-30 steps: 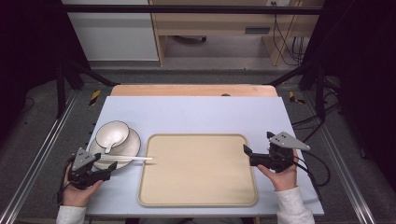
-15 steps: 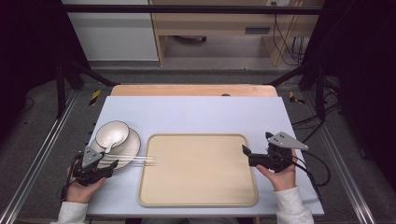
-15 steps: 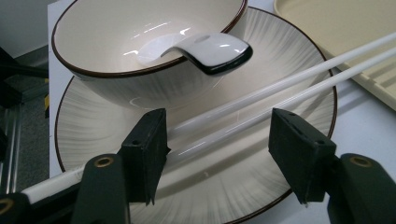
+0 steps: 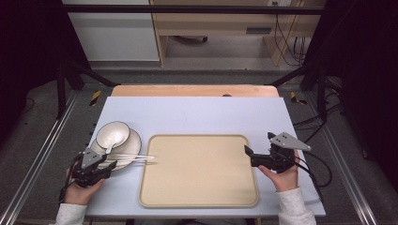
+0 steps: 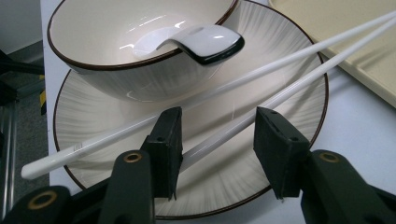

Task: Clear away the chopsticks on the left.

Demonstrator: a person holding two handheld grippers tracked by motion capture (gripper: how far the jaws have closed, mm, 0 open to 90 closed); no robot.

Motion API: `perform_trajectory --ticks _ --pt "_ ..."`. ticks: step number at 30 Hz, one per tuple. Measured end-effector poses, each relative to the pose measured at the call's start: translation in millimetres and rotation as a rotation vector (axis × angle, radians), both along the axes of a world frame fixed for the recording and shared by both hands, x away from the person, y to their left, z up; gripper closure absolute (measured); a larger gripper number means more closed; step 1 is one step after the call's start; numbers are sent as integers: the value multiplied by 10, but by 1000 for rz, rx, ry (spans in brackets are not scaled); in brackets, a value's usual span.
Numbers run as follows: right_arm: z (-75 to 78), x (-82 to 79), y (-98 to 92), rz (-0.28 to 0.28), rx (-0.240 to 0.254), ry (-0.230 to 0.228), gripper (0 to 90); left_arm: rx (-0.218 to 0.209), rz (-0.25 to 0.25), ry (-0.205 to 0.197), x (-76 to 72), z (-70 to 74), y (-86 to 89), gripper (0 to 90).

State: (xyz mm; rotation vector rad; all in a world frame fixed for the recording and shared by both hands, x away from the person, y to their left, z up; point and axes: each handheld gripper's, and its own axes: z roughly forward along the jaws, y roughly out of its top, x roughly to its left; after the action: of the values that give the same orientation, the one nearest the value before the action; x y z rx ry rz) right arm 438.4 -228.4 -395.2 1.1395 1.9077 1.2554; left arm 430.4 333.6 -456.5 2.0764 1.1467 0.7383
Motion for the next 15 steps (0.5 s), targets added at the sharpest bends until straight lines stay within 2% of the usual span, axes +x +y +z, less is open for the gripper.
perform_trajectory --ticks 7,15 --pt "-3 -3 -7 4 -5 0 49 3 -21 26 -4 29 -22 632" --pt "-8 5 -5 1 -3 2 50 -7 -41 47 -11 47 -61 701"
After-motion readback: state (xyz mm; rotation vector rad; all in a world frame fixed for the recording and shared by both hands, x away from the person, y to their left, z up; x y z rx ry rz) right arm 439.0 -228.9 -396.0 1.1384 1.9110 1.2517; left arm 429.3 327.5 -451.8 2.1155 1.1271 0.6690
